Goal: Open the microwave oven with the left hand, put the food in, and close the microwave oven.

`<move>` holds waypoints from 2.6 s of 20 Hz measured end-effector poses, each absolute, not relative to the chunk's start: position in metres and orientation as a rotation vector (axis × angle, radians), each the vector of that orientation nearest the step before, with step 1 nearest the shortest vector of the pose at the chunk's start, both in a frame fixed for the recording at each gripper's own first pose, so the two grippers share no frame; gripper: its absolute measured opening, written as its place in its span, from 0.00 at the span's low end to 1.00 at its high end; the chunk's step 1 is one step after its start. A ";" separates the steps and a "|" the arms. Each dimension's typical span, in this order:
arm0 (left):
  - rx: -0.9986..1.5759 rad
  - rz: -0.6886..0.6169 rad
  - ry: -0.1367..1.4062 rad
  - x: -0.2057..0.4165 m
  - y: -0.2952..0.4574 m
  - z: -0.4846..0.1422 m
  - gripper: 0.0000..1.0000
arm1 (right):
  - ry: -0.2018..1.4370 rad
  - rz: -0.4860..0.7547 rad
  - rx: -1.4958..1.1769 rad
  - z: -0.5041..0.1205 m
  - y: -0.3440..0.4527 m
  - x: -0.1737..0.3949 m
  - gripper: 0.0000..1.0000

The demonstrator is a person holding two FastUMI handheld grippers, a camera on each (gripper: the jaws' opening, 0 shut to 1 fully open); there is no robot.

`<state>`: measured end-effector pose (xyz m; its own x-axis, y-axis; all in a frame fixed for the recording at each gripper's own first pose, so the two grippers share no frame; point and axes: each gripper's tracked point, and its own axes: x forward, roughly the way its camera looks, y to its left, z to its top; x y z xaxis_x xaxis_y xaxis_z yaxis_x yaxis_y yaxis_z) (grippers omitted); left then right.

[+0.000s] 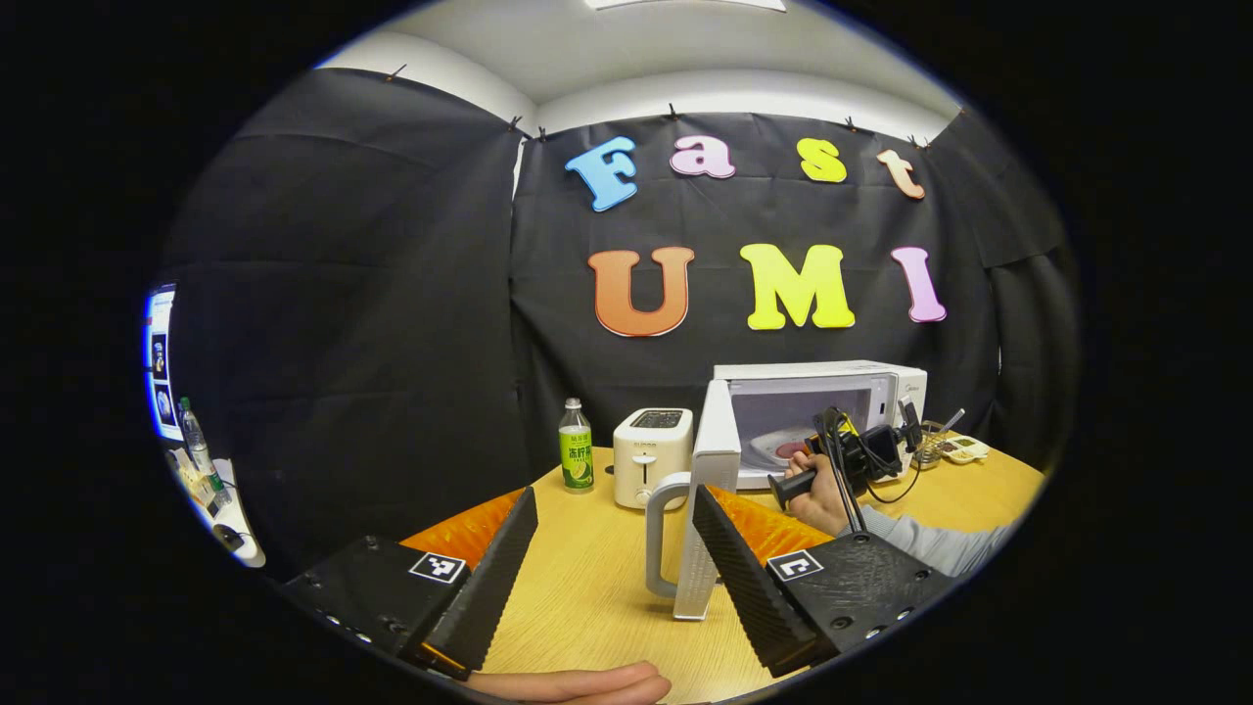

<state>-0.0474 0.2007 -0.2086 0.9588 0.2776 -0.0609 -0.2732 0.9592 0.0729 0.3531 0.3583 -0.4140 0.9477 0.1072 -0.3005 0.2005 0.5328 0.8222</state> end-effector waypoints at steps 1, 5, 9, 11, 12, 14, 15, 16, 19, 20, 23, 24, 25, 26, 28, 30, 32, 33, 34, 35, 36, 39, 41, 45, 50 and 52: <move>0.063 0.278 0.070 -0.049 0.201 -0.209 0.96 | 0.326 -0.056 0.964 -0.414 0.357 0.356 0.08; 0.077 0.294 0.061 -0.055 0.209 -0.208 0.96 | 0.293 -0.024 0.730 -0.406 0.352 0.356 0.13; 0.068 0.315 0.066 -0.059 0.218 -0.212 0.96 | 0.229 0.095 0.447 -0.378 0.352 0.343 0.12; 0.052 0.316 0.068 -0.060 0.221 -0.214 0.96 | 0.219 0.126 0.350 -0.362 0.349 0.326 0.30; 0.045 0.319 0.068 -0.060 0.223 -0.213 0.96 | 0.225 0.142 0.314 -0.356 0.346 0.316 0.34; 0.033 0.328 0.068 -0.062 0.228 -0.212 0.96 | 0.224 0.155 0.275 -0.342 0.335 0.300 0.67; 0.027 0.330 0.062 -0.063 0.230 -0.210 0.96 | 0.220 0.168 0.261 -0.332 0.330 0.292 0.63; 0.019 0.332 0.058 -0.063 0.233 -0.210 0.88 | 0.210 0.178 0.238 -0.325 0.324 0.282 0.77; -0.010 0.363 0.049 -0.062 0.245 -0.211 0.87 | 0.165 0.218 0.179 -0.291 0.306 0.247 0.84; -0.022 0.373 0.052 -0.060 0.249 -0.215 0.85 | 0.142 0.234 0.158 -0.279 0.300 0.232 0.95; -0.036 0.404 0.064 -0.055 0.264 -0.225 0.86 | 0.087 0.285 0.091 -0.251 0.282 0.188 0.95; -0.041 0.394 0.065 -0.053 0.263 -0.228 0.82 | 0.069 0.300 0.062 -0.246 0.274 0.175 0.96; -0.044 0.403 0.065 -0.052 0.268 -0.230 0.70 | 0.057 0.313 0.035 -0.240 0.266 0.160 0.96; -0.049 0.411 0.057 -0.048 0.273 -0.233 0.58 | 0.043 0.318 0.014 -0.237 0.256 0.145 0.96; -0.069 0.418 0.047 -0.042 0.280 -0.235 0.27 | 0.017 0.319 -0.034 -0.229 0.235 0.122 0.96; -0.095 0.405 0.046 -0.034 0.284 -0.241 0.23 | -0.016 0.303 -0.066 -0.219 0.211 0.105 0.96; -0.123 0.370 0.076 -0.023 0.280 -0.253 0.00 | -0.021 0.306 -0.073 -0.212 0.194 0.090 0.96; -0.127 0.328 0.095 -0.019 0.272 -0.258 0.01 | -0.020 0.301 -0.079 -0.207 0.186 0.085 0.96; -0.118 0.296 0.100 -0.013 0.267 -0.261 0.00 | -0.017 0.295 -0.082 -0.203 0.177 0.081 0.96; -0.108 0.264 0.095 -0.008 0.262 -0.262 0.00 | -0.015 0.293 -0.083 -0.198 0.171 0.077 0.96; -0.111 0.214 0.088 -0.004 0.253 -0.261 0.00 | -0.013 0.298 -0.080 -0.193 0.169 0.072 0.96; -0.114 0.148 0.025 0.009 0.239 -0.251 0.00 | -0.014 0.297 -0.082 -0.179 0.155 0.061 0.96; -0.111 0.110 0.049 0.023 0.227 -0.262 0.00 | -0.045 0.288 -0.090 -0.166 0.145 0.057 0.96; -0.014 0.101 0.058 0.036 0.209 -0.269 0.00 | -0.093 0.279 -0.091 -0.149 0.128 0.048 0.85; -0.019 -0.004 0.064 0.048 0.160 -0.272 0.00 | -0.103 0.266 -0.083 -0.139 0.108 0.046 0.85; -0.009 -0.050 0.094 0.057 0.139 -0.279 0.00 | -0.106 0.256 -0.082 -0.134 0.098 0.047 0.85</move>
<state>0.0566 0.1386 -0.2789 0.9944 -0.0501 -0.0933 0.0493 0.9987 -0.0110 0.0474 0.0984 -0.1343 0.9617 0.2573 0.0943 -0.2486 0.9640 -0.0948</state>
